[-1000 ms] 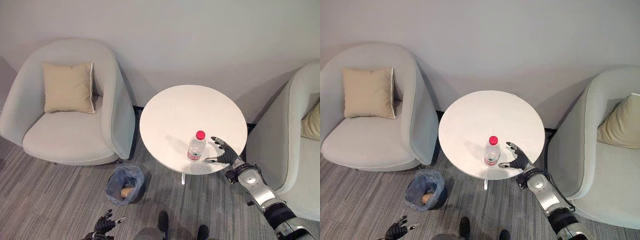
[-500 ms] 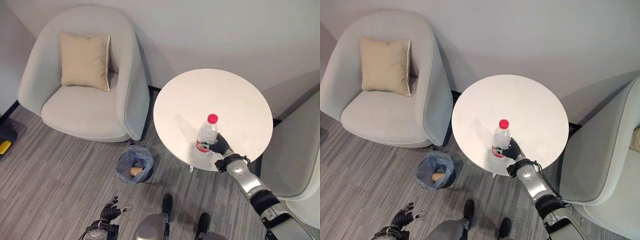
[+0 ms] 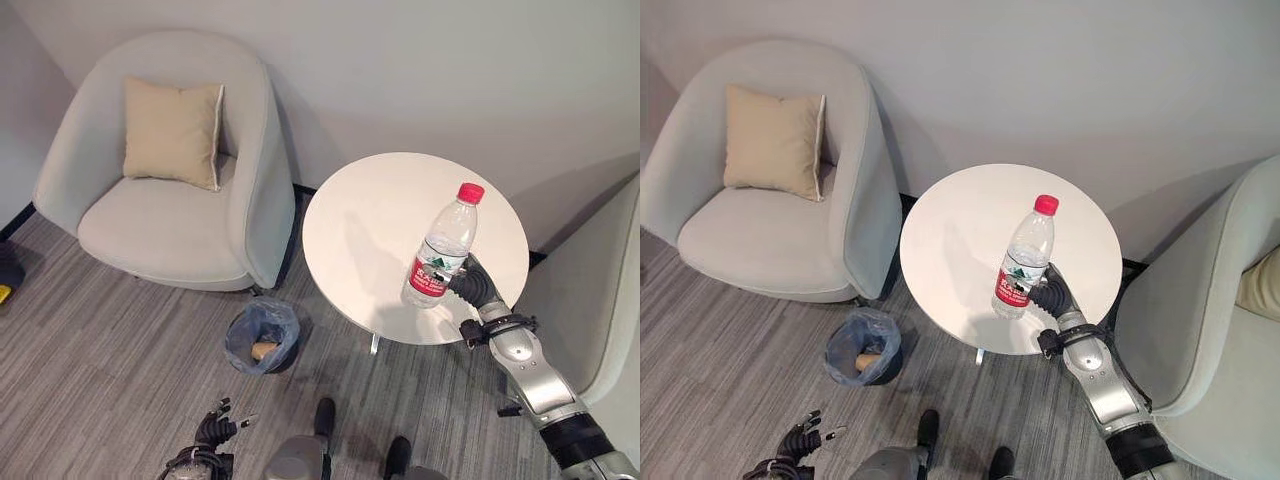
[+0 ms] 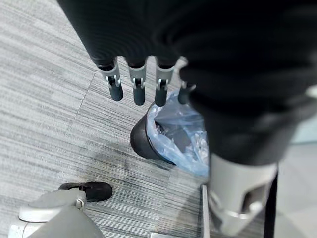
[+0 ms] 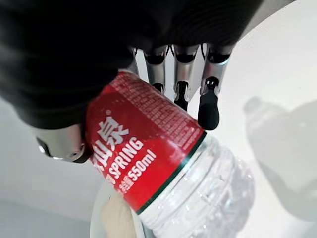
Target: Gather garbage on tea table into small bin, then transfer packed bag to large trash can.
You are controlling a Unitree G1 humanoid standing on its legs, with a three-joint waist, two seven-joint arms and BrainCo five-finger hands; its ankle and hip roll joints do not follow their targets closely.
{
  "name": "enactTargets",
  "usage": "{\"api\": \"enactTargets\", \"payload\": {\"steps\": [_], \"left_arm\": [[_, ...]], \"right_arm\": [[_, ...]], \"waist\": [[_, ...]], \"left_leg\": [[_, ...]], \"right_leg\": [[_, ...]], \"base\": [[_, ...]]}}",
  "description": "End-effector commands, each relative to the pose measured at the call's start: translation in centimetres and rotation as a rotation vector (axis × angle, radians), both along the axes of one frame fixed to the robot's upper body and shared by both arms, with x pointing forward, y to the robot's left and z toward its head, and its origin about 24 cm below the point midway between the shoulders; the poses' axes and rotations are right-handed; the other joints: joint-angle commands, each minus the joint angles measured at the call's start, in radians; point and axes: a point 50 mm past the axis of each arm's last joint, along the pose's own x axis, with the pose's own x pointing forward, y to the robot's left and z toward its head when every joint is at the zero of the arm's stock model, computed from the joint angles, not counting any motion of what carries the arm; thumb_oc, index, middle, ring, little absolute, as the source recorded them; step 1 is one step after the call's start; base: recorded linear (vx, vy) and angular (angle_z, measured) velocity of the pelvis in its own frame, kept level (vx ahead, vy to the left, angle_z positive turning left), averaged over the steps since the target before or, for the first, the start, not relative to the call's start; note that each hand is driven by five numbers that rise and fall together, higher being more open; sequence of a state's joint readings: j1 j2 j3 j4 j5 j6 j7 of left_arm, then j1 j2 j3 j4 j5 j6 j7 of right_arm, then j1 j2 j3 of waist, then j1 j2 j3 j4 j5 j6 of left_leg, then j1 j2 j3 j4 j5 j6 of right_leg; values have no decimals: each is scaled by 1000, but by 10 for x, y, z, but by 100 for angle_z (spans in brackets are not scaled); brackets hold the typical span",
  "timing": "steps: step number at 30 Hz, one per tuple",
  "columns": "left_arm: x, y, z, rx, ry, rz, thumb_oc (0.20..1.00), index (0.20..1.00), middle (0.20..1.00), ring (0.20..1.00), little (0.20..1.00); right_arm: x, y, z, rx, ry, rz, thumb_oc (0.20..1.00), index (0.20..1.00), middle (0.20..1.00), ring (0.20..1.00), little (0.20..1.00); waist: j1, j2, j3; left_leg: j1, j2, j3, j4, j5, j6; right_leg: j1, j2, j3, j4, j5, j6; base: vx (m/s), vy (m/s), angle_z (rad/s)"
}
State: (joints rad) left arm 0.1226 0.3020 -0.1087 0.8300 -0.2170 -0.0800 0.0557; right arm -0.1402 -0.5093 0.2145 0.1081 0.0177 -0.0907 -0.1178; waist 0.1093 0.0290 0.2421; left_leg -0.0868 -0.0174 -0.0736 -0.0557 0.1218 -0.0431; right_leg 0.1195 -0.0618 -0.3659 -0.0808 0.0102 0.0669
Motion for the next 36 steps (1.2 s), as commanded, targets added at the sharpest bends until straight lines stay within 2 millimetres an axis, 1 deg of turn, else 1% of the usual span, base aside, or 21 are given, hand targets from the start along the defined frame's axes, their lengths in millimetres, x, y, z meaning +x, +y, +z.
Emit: {"api": "enactTargets", "payload": {"steps": [1, 3, 4, 5, 6, 9, 13, 14, 15, 16, 18, 19, 20, 21, 25, 29, 30, 31, 33, 35, 36], "left_arm": [[5, 1, 1, 5, -14, -7, 1000, 1000, 1000, 1000, 1000], [5, -3, 0, -2, -12, -26, 1000, 1000, 1000, 1000, 1000], [5, -3, 0, -2, -12, -26, 1000, 1000, 1000, 1000, 1000], [7, -6, 1, -1, -18, -36, 1000, 1000, 1000, 1000, 1000], [9, -6, 1, 0, -24, -37, 1000, 1000, 1000, 1000, 1000], [11, -8, 2, 5, -30, -57, 1000, 1000, 1000, 1000, 1000], [5, -6, 0, 20, -7, -68, 1000, 1000, 1000, 1000, 1000], [3, -6, -1, 27, 5, -77, 1000, 1000, 1000, 1000, 1000], [3, -6, -1, 27, 5, -77, 1000, 1000, 1000, 1000, 1000], [5, -4, 0, 35, 5, -85, 1000, 1000, 1000, 1000, 1000], [12, 0, 3, 57, -9, -102, 1000, 1000, 1000, 1000, 1000], [16, 0, 5, 66, -16, -116, 1000, 1000, 1000, 1000, 1000], [19, -1, 7, 66, -30, -120, 1000, 1000, 1000, 1000, 1000], [20, -2, 8, 58, -38, -117, 1000, 1000, 1000, 1000, 1000], [18, -4, 7, 51, -31, -114, 1000, 1000, 1000, 1000, 1000], [19, -4, 7, 48, -39, -117, 1000, 1000, 1000, 1000, 1000], [18, -4, 6, 50, -34, -121, 1000, 1000, 1000, 1000, 1000], [18, -3, 7, 53, -36, -120, 1000, 1000, 1000, 1000, 1000], [15, -2, 6, 53, -31, -121, 1000, 1000, 1000, 1000, 1000], [18, -2, 8, 51, -42, -114, 1000, 1000, 1000, 1000, 1000], [18, -2, 8, 51, -42, -113, 1000, 1000, 1000, 1000, 1000]], "right_arm": [[-3, 0, 34, -45, -192, 44, 200, 200, 200, 200, 200], [-5, -4, 29, -59, -175, 21, 200, 200, 200, 200, 200], [-5, -4, 29, -59, -175, 21, 200, 200, 200, 200, 200], [-4, -6, 30, -71, -182, 6, 200, 200, 200, 200, 200], [-3, -7, 30, -76, -185, -2, 200, 200, 200, 200, 200], [0, -6, 32, -91, -193, -17, 200, 200, 200, 200, 200], [2, -1, 28, -102, -178, -1, 200, 200, 200, 200, 200], [3, 7, 27, -93, -177, 22, 200, 200, 200, 200, 200], [3, 7, 27, -92, -177, 22, 200, 200, 200, 200, 200], [3, 11, 28, -84, -179, 34, 200, 200, 200, 200, 200], [3, 15, 28, -69, -180, 49, 200, 200, 200, 200, 200], [2, 18, 29, -66, -184, 62, 200, 200, 200, 200, 200], [2, 20, 31, -64, -191, 73, 200, 200, 200, 200, 200], [2, 21, 33, -60, -192, 82, 200, 200, 200, 200, 200], [1, 24, 34, -34, -189, 100, 200, 200, 200, 200, 200], [0, 21, 32, -34, -179, 102, 200, 200, 200, 200, 200], [-2, 19, 29, -33, -169, 100, 200, 200, 200, 200, 200], [-4, 17, 28, -35, -162, 97, 200, 200, 200, 200, 200], [-6, 15, 25, -47, -150, 104, 200, 200, 200, 200, 200], [-5, 14, 28, -83, -148, 127, 200, 200, 200, 200, 200], [-5, 14, 28, -83, -149, 127, 200, 200, 200, 200, 200]], "waist": [[12, -2, -33], [11, -3, -25], [11, -3, -25], [5, -3, -24], [-2, -7, -26], [-14, -1, -40], [-3, -5, -50], [4, -4, -50], [4, -6, -50], [3, -6, -45], [-9, -5, -29], [-24, -2, -21], [-35, 8, -12], [-45, 16, -3], [-61, 15, 20], [-91, 6, 37], [-94, 0, 40], [-96, -7, 33], [-94, -10, 28], [-92, -6, 29], [-94, -6, 29]], "left_leg": [[-59, 87, 34, 144, -95, -73], [-79, 96, 72, 162, -91, -66], [-79, 96, 72, 162, -91, -66], [-92, 120, 150, 167, -82, -50], [-85, 137, 202, 172, -99, -56], [-57, 177, 367, 166, -101, -50], [-42, 149, 357, 163, -137, -33], [-31, 120, 349, 167, -167, -8], [-30, 118, 351, 168, -169, -6], [-25, 103, 343, 173, -186, 9], [-25, 79, 323, 188, -208, 34], [-17, 65, 308, 185, -217, 44], [-16, 60, 307, 177, -198, 58], [-2, 52, 296, 168, -199, 63], [31, 37, 264, 163, -221, 70], [49, 9, 199, 178, -245, 67], [54, 2, 179, 187, -253, 63], [48, -5, 168, 190, -252, 58], [31, 0, 154, 208, -251, 44], [-16, 34, 134, 223, -231, 10], [-18, 34, 132, 224, -231, 9]], "right_leg": [[-67, -53, -32, 155, -171, 9], [-54, -63, -68, 158, -179, 4], [-54, -63, -68, 158, -179, 4], [-42, -76, -113, 151, -172, 8], [-30, -83, -123, 149, -186, 12], [-17, -108, -188, 131, -165, 27], [3, -142, -190, 149, -160, 47], [-12, -190, -183, 219, -149, 59], [-15, -195, -181, 226, -152, 62], [-40, -220, -157, 286, -148, 65], [-97, -238, -72, 386, -141, 67], [-139, -217, -2, 421, -143, 62], [-188, -182, 46, 432, -131, 43], [-223, -159, 85, 432, -129, 41], [-275, -148, 104, 330, -85, 47], [-338, -104, 229, 237, -17, 72], [-330, -93, 254, 226, -19, 71], [-319, -95, 267, 203, -11, 74], [-301, -96, 255, 187, -4, 63], [-304, -95, 216, 184, -11, 52], [-305, -95, 214, 184, -11, 51]], "base": [[-90, -10, 79], [-55, 16, 99], [-27, 73, 90], [37, 63, 88], [25, 117, 102], [61, 218, 113], [174, 299, 51], [105, 222, 36], [154, 313, 24], [91, 178, 8], [120, 207, 11], [51, 183, 28], [66, 173, 31], [67, 112, 24], [135, -16, 12], [157, -92, 34], [135, -143, 52], [114, -166, 66], [50, -194, 80], [3, -246, 92], [-13, -183, 61]]}}
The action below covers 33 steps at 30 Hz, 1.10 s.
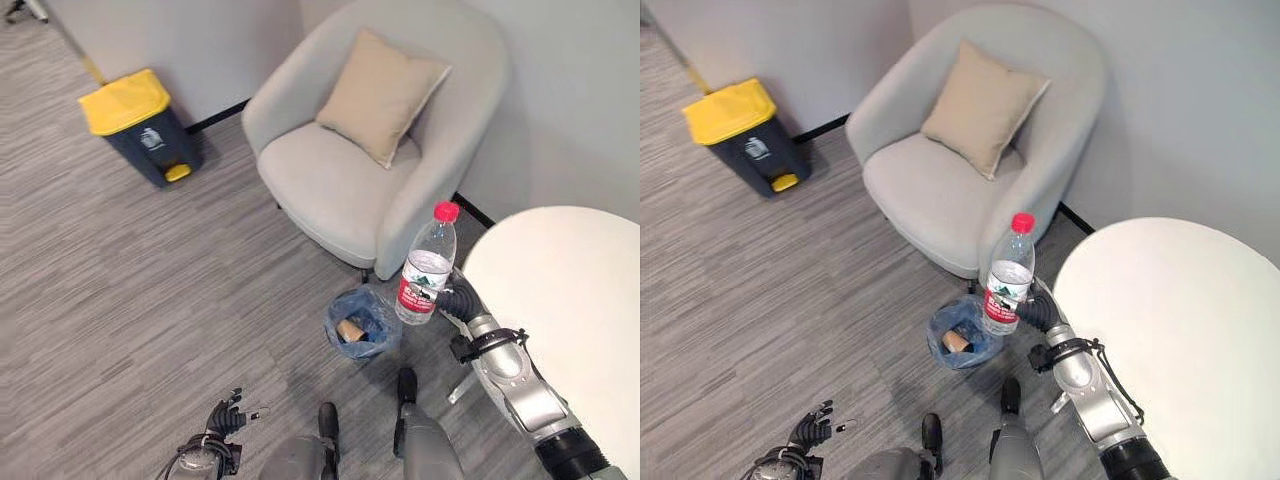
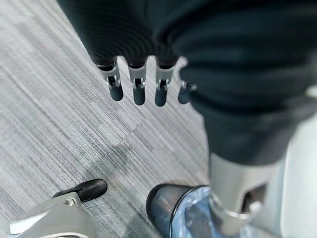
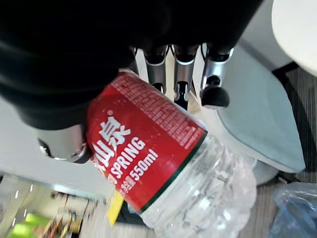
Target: Gather garbage on tea table into small bin, then transfer packed bag to large trash can.
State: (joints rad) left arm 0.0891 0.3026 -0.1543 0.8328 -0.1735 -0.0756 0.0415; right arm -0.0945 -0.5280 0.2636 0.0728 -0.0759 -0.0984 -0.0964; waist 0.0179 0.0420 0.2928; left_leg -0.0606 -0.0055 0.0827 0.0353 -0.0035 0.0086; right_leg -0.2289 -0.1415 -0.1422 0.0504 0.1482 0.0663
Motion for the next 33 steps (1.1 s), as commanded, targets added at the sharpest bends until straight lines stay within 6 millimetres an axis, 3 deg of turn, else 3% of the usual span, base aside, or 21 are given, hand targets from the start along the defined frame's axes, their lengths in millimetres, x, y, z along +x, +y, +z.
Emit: {"api": "enactTargets", "payload": {"steps": [1, 8, 16, 19, 24, 25, 33], "left_arm": [[9, 7, 8, 39, -47, -20, 1000, 1000, 1000, 1000, 1000], [41, -1, 21, 41, -141, -58, 1000, 1000, 1000, 1000, 1000], [62, 0, 33, 66, -205, -63, 1000, 1000, 1000, 1000, 1000], [75, 0, 42, 82, -249, -68, 1000, 1000, 1000, 1000, 1000], [88, -1, 50, 82, -289, -61, 1000, 1000, 1000, 1000, 1000], [98, -3, 58, 91, -326, -64, 1000, 1000, 1000, 1000, 1000], [131, -13, 88, 88, -468, -66, 1000, 1000, 1000, 1000, 1000]], "right_arm": [[9, 4, 40, 23, -173, 67, 200, 200, 200, 200, 200], [33, 9, 58, -145, -214, 129, 200, 200, 200, 200, 200], [58, 22, 76, -302, -294, 146, 200, 200, 200, 200, 200], [74, 18, 82, -372, -320, 70, 200, 200, 200, 200, 200], [88, 17, 89, -344, -340, -12, 200, 200, 200, 200, 200], [97, 12, 97, -324, -362, -86, 200, 200, 200, 200, 200], [127, 6, 149, -323, -454, -242, 200, 200, 200, 200, 200]], "waist": [[-3, -17, -13], [16, -9, 71], [32, -14, 144], [43, -3, 182], [43, 7, 202], [45, 18, 218], [63, 36, 226]], "left_leg": [[-61, 31, -32, 141, -99, -51], [-183, 74, -52, 210, -81, -76], [-332, 63, -75, 312, -92, -73], [-442, 48, -86, 414, -136, -68], [-564, 33, -89, 503, -153, -55], [-646, 22, -87, 563, -166, -46], [-918, -6, -87, 728, -202, -20]], "right_leg": [[38, -15, -21, 60, -154, 47], [-69, -35, -90, 190, -203, 20], [-203, -66, -100, 304, -224, 15], [-300, -79, -81, 399, -271, 13], [-415, -94, -54, 479, -288, 3], [-487, -104, -38, 526, -298, -6], [-761, -127, 19, 694, -327, -20]], "base": [[-42, -103, 37], [-78, -95, 27], [-71, 4, 11], [-29, 50, 22], [-75, 67, 13], [-69, 67, 4], [-37, 53, 6]]}}
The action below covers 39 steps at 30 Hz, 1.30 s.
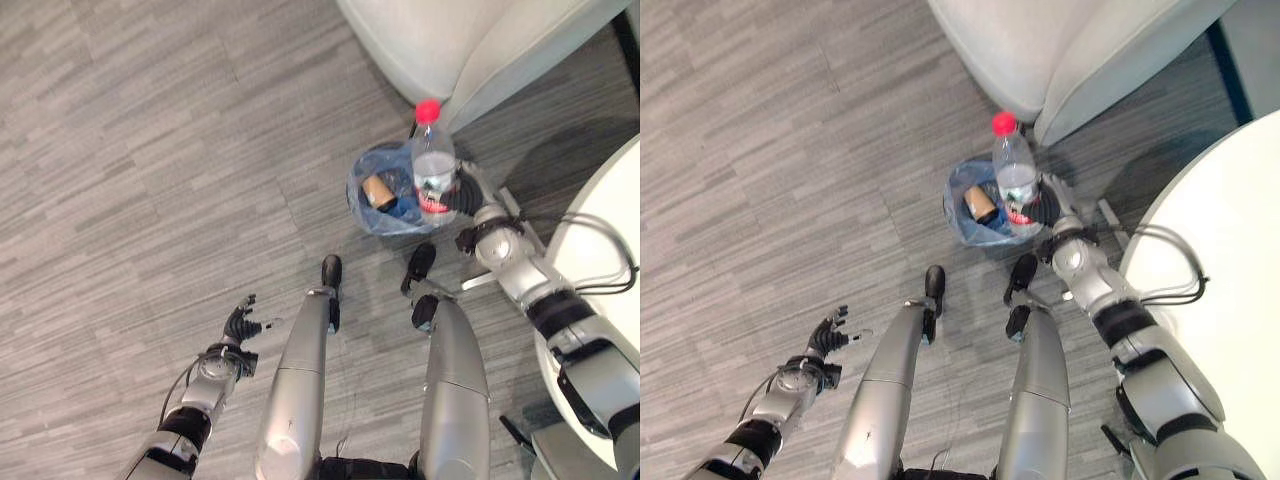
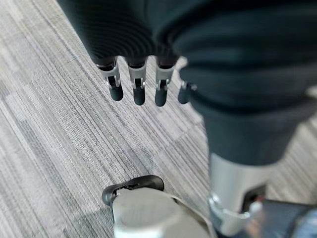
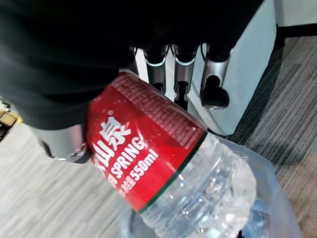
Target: Gather garbage on tea table into small bin, then transfer packed bag to large trash can.
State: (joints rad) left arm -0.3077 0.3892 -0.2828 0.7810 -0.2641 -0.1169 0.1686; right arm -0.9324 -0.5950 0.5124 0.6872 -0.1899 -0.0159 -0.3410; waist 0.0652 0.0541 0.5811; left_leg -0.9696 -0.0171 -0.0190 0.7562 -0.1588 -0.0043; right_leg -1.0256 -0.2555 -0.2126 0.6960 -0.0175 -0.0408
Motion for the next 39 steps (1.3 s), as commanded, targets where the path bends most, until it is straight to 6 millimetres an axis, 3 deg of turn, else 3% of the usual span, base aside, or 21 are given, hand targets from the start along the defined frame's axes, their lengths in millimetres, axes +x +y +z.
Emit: {"api": "enactTargets", "payload": {"steps": [1, 2, 10, 11, 12, 16, 23, 32, 39], "left_arm": [[-8, -3, -2, -16, -22, 10, 1000, 1000, 1000, 1000, 1000], [-4, -8, 2, -19, -42, -7, 1000, 1000, 1000, 1000, 1000], [7, -20, 14, -41, -95, -44, 1000, 1000, 1000, 1000, 1000], [8, -24, 16, -36, -100, -59, 1000, 1000, 1000, 1000, 1000], [9, -25, 16, -35, -102, -63, 1000, 1000, 1000, 1000, 1000], [11, -28, 18, -35, -108, -69, 1000, 1000, 1000, 1000, 1000], [13, -28, 20, -29, -122, -55, 1000, 1000, 1000, 1000, 1000], [8, -21, 16, -13, -120, -30, 1000, 1000, 1000, 1000, 1000], [13, -15, 25, 16, -146, -40, 1000, 1000, 1000, 1000, 1000]], "right_arm": [[3, 9, 23, 42, -90, 21, 200, 200, 200, 200, 200], [8, 12, 33, 66, -107, 13, 200, 200, 200, 200, 200], [18, 12, 57, 16, -122, -36, 200, 200, 200, 200, 200], [19, 12, 63, 4, -134, -45, 514, 514, 514, 514, 514], [19, 11, 63, 0, -132, -53, 1000, 1000, 1000, 1000, 1000], [21, 8, 57, -9, -110, -72, 1000, 1000, 1000, 1000, 1000], [18, 2, 30, -156, -58, -95, 1000, 1000, 1000, 1000, 1000], [-3, -16, 4, -586, -61, -47, 1000, 1000, 1000, 1000, 1000], [3, -30, -19, -729, 85, -116, 1000, 1000, 1000, 1000, 1000]], "waist": [[22, 23, -62], [31, 27, -62], [61, 43, -69], [67, 42, -76], [68, 42, -78], [70, 40, -82], [57, 22, -92], [21, -2, -91], [25, 4, -74]], "left_leg": [[-41, 1, 14, 22, -49, -4], [-88, -6, 11, 46, -52, 3], [-188, -30, -11, 66, -39, 7], [-198, -37, -21, 51, -29, 5], [-203, -40, -23, 46, -24, 4], [-211, -46, -33, 30, -11, 1], [-186, -44, -41, -30, 8, -6], [-108, -24, -47, -112, 22, -23], [-108, -18, -49, -126, 34, -32]], "right_leg": [[5, -15, 94, 62, -164, 87], [-41, -19, 100, 89, -168, 86], [-135, -48, 101, 138, -180, 83], [-148, -51, 98, 134, -179, 85], [-151, -52, 97, 132, -178, 85], [-160, -53, 92, 130, -176, 83], [-133, -37, 75, 85, -163, 85], [-56, -22, 59, -2, -138, 105], [-51, -24, 50, -19, -127, 114]], "base": [[3, 48, 5], [0, 0, 0], [3, -9, 11], [-9, -30, 24], [-7, -26, 21], [-9, -25, 14], [-6, -10, 1], [-4, -12, 0], [-6, -34, -3]]}}
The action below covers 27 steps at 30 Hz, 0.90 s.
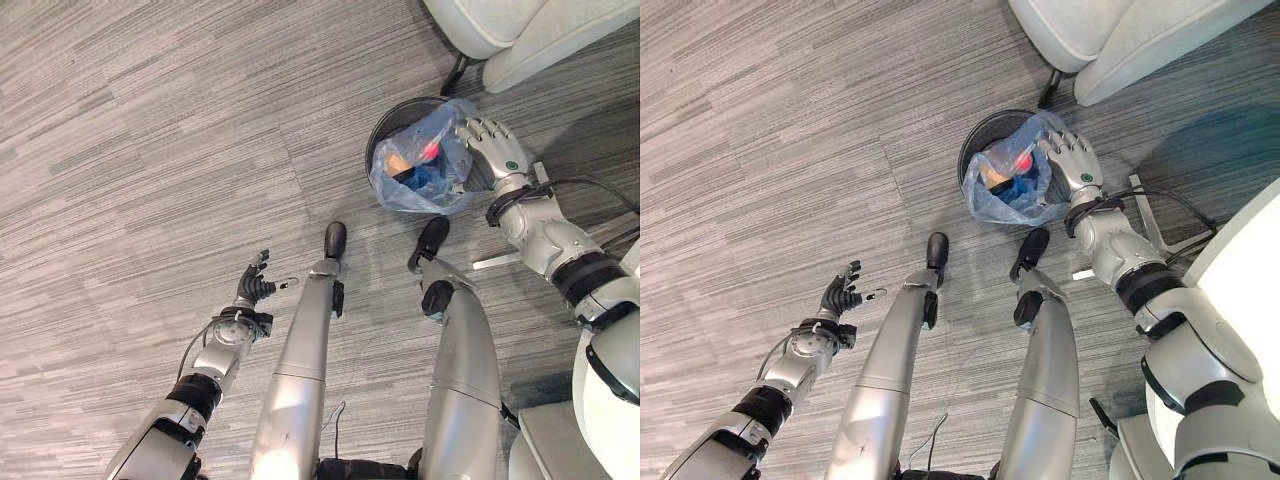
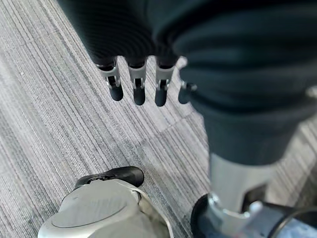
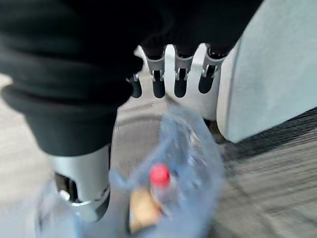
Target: Gather garbage on tea table into small bin, then transfer packed bag to large trash can.
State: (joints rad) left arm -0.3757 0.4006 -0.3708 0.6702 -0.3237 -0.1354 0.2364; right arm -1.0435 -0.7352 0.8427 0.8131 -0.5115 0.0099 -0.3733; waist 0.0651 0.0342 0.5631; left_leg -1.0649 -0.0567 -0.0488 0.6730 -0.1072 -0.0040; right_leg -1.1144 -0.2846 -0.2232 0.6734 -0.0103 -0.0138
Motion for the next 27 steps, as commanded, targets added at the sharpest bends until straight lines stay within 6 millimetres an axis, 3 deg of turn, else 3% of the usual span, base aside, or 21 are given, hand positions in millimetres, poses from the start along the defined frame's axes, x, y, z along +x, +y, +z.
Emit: {"api": "enactTargets", "payload": {"steps": [1, 10, 11, 12, 21, 27], "left_arm": [[-11, 12, -8, 47, 6, 17, 1000, 1000, 1000, 1000, 1000], [-6, 10, 3, 29, -38, 7, 1000, 1000, 1000, 1000, 1000], [-5, 9, 3, 28, -36, 5, 1000, 1000, 1000, 1000, 1000], [-3, 5, 2, 34, -31, -2, 1000, 1000, 1000, 1000, 1000], [0, -2, 3, 37, -31, -13, 1000, 1000, 1000, 1000, 1000], [1, 0, 5, 29, -41, -7, 1000, 1000, 1000, 1000, 1000]], "right_arm": [[2, -10, -15, -79, 67, -70, 1000, 1000, 1000, 1000, 1000], [10, -13, -22, -107, 124, -161, 1000, 1000, 1000, 1000, 1000], [11, -9, -26, -118, 137, -156, 598, 598, 598, 598, 598], [12, 8, -34, -101, 159, -111, 200, 200, 200, 200, 200], [9, 25, -35, 17, 126, -35, 200, 200, 200, 200, 200], [4, 30, -20, 233, 54, 37, 200, 200, 200, 200, 200]], "waist": [[29, 28, -54], [46, 64, -44], [47, 66, -44], [46, 67, -44], [40, 59, -52], [24, 41, -58]], "left_leg": [[-18, 22, -20, -44, -16, -33], [-98, 9, -25, -18, -4, -31], [-111, 5, -25, -7, -3, -31], [-122, 3, -26, 2, -4, -28], [-106, 8, -23, -22, 1, -25], [-25, 20, -22, -82, 12, -31]], "right_leg": [[33, 4, 61, 4, -134, 87], [-50, -7, 66, 64, -153, 81], [-63, -7, 67, 76, -157, 79], [-80, -7, 69, 96, -163, 74], [-65, 6, 70, 77, -156, 71], [11, 14, 59, 14, -133, 81]], "base": [[0, 0, 0], [3, -8, 2], [22, -41, 18], [22, -41, 22], [3, -4, 3], [-29, -11, -4]]}}
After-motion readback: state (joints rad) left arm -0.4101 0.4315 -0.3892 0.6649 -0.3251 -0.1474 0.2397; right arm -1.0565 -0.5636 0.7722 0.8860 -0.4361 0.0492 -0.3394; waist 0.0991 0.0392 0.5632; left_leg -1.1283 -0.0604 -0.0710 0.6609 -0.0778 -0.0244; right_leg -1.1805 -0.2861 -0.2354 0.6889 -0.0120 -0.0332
